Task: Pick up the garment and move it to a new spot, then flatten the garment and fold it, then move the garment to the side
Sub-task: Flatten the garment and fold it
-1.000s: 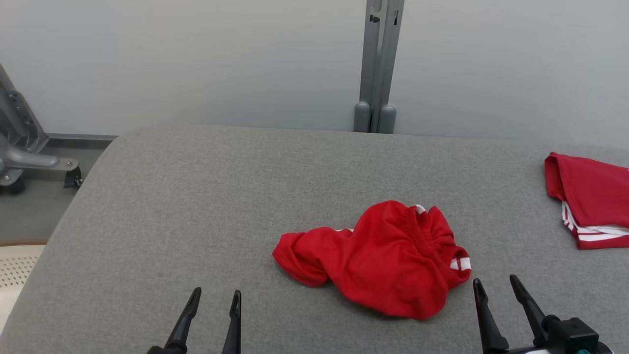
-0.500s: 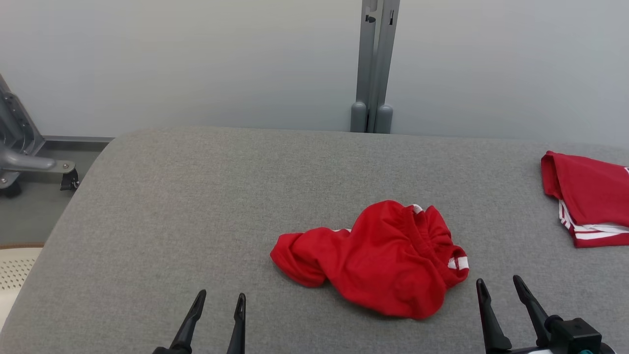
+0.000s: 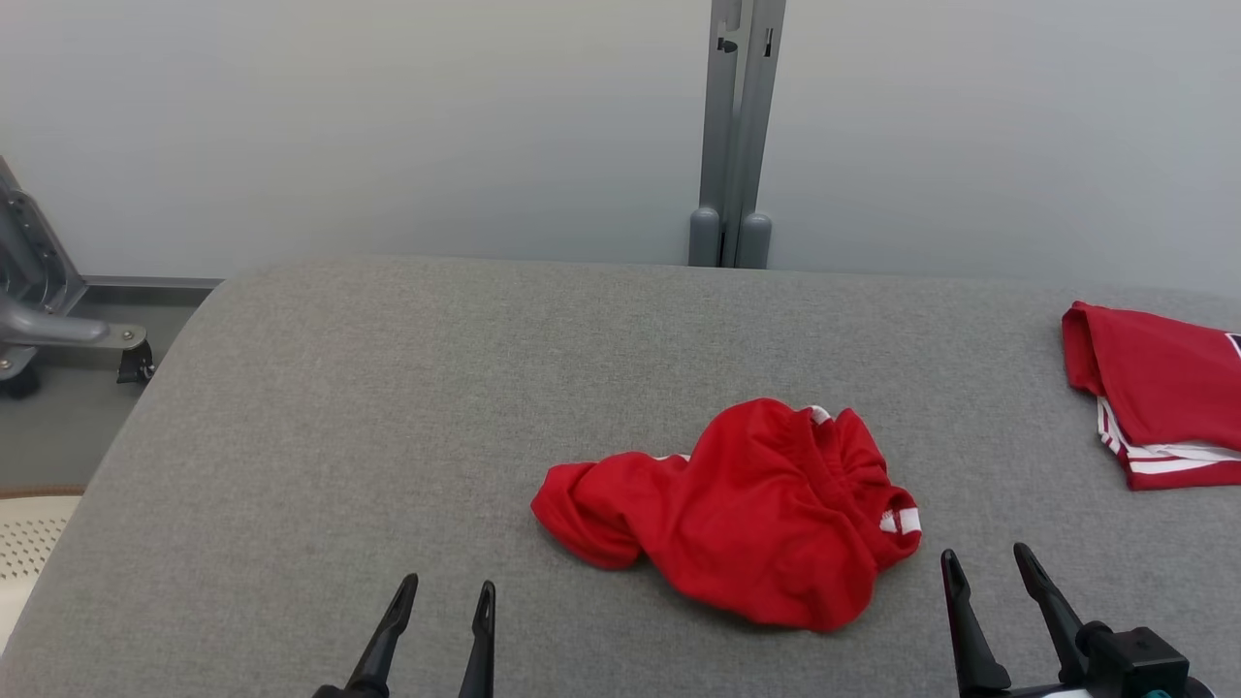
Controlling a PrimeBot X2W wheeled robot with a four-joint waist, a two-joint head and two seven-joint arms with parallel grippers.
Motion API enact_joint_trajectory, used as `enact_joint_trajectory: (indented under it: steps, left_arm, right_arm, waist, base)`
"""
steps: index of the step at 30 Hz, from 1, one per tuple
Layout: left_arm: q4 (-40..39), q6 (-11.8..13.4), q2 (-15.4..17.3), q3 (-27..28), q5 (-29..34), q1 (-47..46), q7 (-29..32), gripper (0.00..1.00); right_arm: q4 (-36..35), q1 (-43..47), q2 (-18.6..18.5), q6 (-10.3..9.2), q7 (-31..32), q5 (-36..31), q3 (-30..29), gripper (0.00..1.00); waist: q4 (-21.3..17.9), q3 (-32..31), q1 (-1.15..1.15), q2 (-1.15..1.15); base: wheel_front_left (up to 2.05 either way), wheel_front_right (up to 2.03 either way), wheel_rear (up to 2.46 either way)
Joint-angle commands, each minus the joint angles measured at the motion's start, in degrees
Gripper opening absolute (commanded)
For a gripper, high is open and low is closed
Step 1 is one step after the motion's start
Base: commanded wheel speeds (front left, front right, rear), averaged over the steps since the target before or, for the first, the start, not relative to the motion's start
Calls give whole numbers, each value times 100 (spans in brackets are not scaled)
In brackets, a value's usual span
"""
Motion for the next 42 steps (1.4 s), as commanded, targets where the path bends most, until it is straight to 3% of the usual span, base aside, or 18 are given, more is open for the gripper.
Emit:
enact_joint_trajectory:
  steps: [1,11,22,29,37,42]
  left_arm:
    - [0,22,-2,-5,7,11,-2,100]
    - [30,-46,-2,-174,55,-118,-2,100]
    - [214,-255,-1,-909,321,-874,-2,100]
    - [844,-343,10,-2048,545,-2174,-2,100]
    - [1852,-345,15,-3857,253,-4009,38,100]
    - [2261,-314,16,-4485,-25,-4654,448,100]
  right_arm:
    - [4,62,-1,-4,1,37,-4,100]
    - [-72,-34,-1,-4,1,12,-32,100]
    - [-203,-306,-3,-4,1,-164,-235,100]
    - [-382,-654,-3,-4,1,-147,-327,100]
    - [-439,-1023,-1,-4,1,-96,-278,100]
    - [-423,-1145,-2,-4,1,-67,-237,100]
  waist:
    - [-13,0,0,0]
    - [-185,140,0,0]
    - [-915,705,0,0]
    - [-1404,1486,0,0]
    - [-1726,2214,0,0]
    - [-1832,2384,0,0]
  base:
    - [0,0,0]
    - [0,0,0]
    - [0,0,0]
    - [0,0,0]
    - [0,0,0]
    - [0,0,0]
